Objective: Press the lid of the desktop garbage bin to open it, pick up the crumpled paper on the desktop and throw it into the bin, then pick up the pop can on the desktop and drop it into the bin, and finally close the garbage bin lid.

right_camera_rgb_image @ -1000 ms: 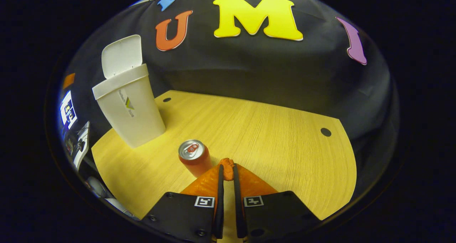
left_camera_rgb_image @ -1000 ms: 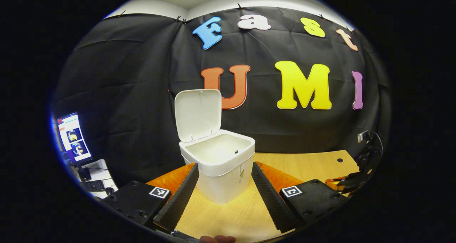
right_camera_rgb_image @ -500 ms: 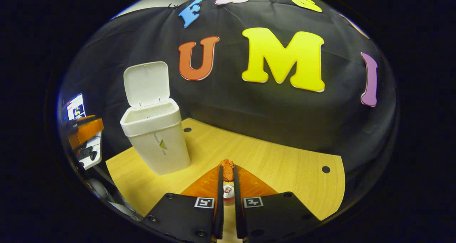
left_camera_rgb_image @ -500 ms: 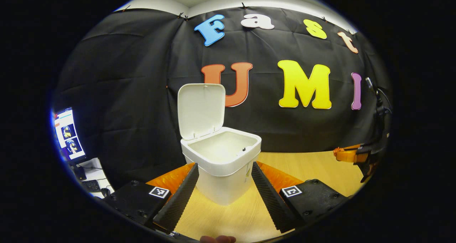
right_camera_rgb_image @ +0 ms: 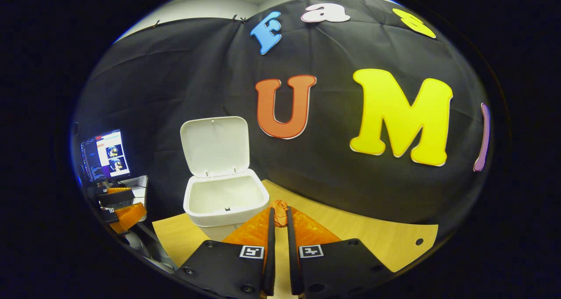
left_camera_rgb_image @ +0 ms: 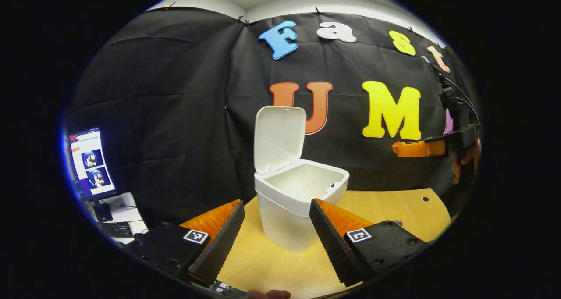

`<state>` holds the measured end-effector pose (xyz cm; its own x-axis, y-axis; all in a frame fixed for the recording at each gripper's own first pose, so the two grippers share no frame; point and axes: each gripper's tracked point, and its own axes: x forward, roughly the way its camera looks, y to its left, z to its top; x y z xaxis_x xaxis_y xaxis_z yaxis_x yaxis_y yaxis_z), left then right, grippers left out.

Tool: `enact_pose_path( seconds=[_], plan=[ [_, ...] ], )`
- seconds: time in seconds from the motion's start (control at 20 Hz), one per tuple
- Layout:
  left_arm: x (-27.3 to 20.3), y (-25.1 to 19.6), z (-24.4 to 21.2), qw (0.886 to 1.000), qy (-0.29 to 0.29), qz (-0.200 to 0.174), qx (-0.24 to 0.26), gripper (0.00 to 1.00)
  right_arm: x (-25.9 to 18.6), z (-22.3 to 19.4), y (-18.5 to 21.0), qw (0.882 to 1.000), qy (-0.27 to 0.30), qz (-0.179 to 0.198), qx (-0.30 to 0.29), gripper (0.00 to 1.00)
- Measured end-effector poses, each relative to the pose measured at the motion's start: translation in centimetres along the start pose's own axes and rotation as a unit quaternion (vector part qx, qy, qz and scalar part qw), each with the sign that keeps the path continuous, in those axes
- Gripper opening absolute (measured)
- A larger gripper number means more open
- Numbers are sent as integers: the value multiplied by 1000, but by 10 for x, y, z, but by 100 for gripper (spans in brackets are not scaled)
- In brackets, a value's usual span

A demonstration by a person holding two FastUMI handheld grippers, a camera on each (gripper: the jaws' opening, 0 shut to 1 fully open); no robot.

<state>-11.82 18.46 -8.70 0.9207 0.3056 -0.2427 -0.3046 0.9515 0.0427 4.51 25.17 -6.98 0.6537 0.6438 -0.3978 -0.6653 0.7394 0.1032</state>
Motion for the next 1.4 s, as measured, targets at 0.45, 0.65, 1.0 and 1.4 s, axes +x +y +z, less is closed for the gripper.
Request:
enact_pose_path(
  seconds=[0.45, 0.65, 1.0, 1.4],
  plan=[
    [-29, 73, -5, 998, -5, 67, -3, 98, 87, -10, 102, 996, 34, 77, -39, 14],
    [-41, 92, -11, 996, -1, 92, -6, 98, 118, -26, 129, 993, 53, 90, -61, 14],
    [-50, 118, -24, 993, 9, 117, -6, 98, 150, -50, 142, 989, 74, 82, -100, 28],
    [-47, 116, -20, 994, 1, 108, -3, 98, 149, -51, 138, 989, 74, 75, -99, 64]
  ],
)
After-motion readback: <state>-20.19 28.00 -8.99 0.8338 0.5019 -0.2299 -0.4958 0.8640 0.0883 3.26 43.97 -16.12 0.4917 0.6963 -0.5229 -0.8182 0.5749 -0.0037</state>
